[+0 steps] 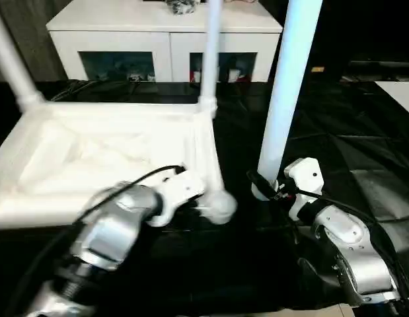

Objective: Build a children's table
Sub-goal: Rotate table base, then insert table leg to table base

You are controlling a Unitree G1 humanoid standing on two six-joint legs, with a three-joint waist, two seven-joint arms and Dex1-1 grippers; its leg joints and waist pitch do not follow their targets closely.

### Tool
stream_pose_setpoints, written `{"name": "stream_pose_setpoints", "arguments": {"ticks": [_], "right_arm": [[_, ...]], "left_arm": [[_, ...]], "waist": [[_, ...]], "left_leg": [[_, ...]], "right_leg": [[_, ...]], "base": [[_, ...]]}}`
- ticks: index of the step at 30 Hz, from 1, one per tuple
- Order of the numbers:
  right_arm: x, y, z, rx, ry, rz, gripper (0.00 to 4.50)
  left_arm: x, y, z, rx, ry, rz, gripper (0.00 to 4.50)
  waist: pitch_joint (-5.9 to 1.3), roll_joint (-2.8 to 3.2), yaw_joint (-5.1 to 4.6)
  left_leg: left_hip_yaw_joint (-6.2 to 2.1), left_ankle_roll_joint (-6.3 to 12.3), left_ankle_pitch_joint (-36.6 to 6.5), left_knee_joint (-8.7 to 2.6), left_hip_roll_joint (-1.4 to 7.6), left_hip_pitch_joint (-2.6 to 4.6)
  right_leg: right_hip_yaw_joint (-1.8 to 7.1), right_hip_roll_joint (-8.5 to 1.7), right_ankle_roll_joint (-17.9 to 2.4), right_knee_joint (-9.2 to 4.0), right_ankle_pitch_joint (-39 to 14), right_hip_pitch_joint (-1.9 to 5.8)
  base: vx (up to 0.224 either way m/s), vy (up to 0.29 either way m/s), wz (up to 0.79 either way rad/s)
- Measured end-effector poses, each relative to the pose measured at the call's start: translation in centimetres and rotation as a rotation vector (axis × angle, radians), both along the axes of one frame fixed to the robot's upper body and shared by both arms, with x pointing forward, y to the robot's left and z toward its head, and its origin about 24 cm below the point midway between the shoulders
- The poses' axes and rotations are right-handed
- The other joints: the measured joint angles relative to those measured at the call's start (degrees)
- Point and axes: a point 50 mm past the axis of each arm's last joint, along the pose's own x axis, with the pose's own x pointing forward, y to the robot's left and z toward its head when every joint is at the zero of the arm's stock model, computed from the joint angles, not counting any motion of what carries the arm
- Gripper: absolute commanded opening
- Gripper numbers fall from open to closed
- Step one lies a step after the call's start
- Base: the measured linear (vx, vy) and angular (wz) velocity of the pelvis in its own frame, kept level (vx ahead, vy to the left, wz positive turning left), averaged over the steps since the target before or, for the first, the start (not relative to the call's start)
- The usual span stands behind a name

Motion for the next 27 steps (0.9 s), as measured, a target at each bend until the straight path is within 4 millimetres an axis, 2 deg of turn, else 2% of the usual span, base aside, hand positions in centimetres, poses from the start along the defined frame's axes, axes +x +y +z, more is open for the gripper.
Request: {"name": "stream_pose_setpoints", "arguments": {"ticks": [7, 14, 16, 19, 22, 26, 27], "right_arm": [[0.4, -0.8, 0.4, -0.006, -0.014, -0.031, 1.86], [0.5, -1.0, 0.5, -0.015, -0.017, -0.037, 1.86], [0.5, -1.1, 0.5, -0.015, -0.018, -0.039, 1.86], [0.7, -1.4, 0.8, -0.007, -0.023, -0.051, 1.86], [1.1, -1.9, 1.4, 0.036, -0.024, -0.07, 1.86], [1.8, -2.0, 2.3, 0.19, 0.031, -0.044, 1.86], [2.0, -2.0, 2.5, 0.23, 0.054, -0.025, 1.86]], "left_arm": [[0.5, -2.6, -0.3, -0.11, 0.031, 0.034, 0.24], [0.5, -3.5, -0.6, -0.139, -0.022, -0.033, 0.02], [0.5, -3.2, -0.6, -0.133, -0.077, -0.085, 0.56], [0.4, -2.7, -0.3, -0.141, -0.104, -0.117, 0.59], [0.5, -1.8, 0.4, -0.122, -0.141, -0.127, 0.97], [0.5, -0.4, 0.6, -0.094, -0.13, -0.138, 1.17], [0.5, -0.2, 0.7, -0.09, -0.128, -0.138, 1.42]], "waist": [[0.05, -0.07, 0.42], [0.06, -0.07, 0.34], [0.07, -0.09, 0.33], [0.07, -0.1, 0.45], [0.08, -0.13, 0.53], [0.09, -0.14, 0.56], [0.09, -0.15, 0.56]], "left_leg": [[0.0, 0.12, -0.03, -0.01, 0.0, -0.08], [0.0, 0.3, -0.11, -0.03, 0.01, -0.27], [-0.01, 0.34, -0.13, -0.03, 0.02, -0.36], [-0.01, 0.36, -0.15, -0.01, 0.03, -0.35], [-0.01, 0.37, -0.15, 0.01, 0.03, -0.33], [-0.01, 0.36, -0.14, 0.04, 0.03, -0.13], [-0.01, 0.37, -0.13, 0.05, 0.03, -0.13]], "right_leg": [[-0.03, 0.0, 0.01, -0.14, 0.01, 0.0], [-0.1, 0.0, 0.02, -0.34, 0.01, -0.08], [-0.13, 0.0, 0.02, -0.4, 0.01, -0.11], [-0.15, 0.0, 0.03, -0.43, 0.02, -0.15], [-0.15, -0.01, 0.03, -0.42, 0.02, -0.13], [-0.13, -0.01, 0.04, -0.33, 0.03, -0.12], [-0.14, -0.01, 0.03, -0.33, 0.04, -0.12]], "base": [[0.0, 0.0, 0.0], [0.0, 0.0, 0.0], [0.0, 0.0, 0.0], [0.0, 0.0, 0.0], [0.0, 0.0, 0.0], [0.0, 0.0, 0.0], [0.0, 0.0, 0.0]]}}
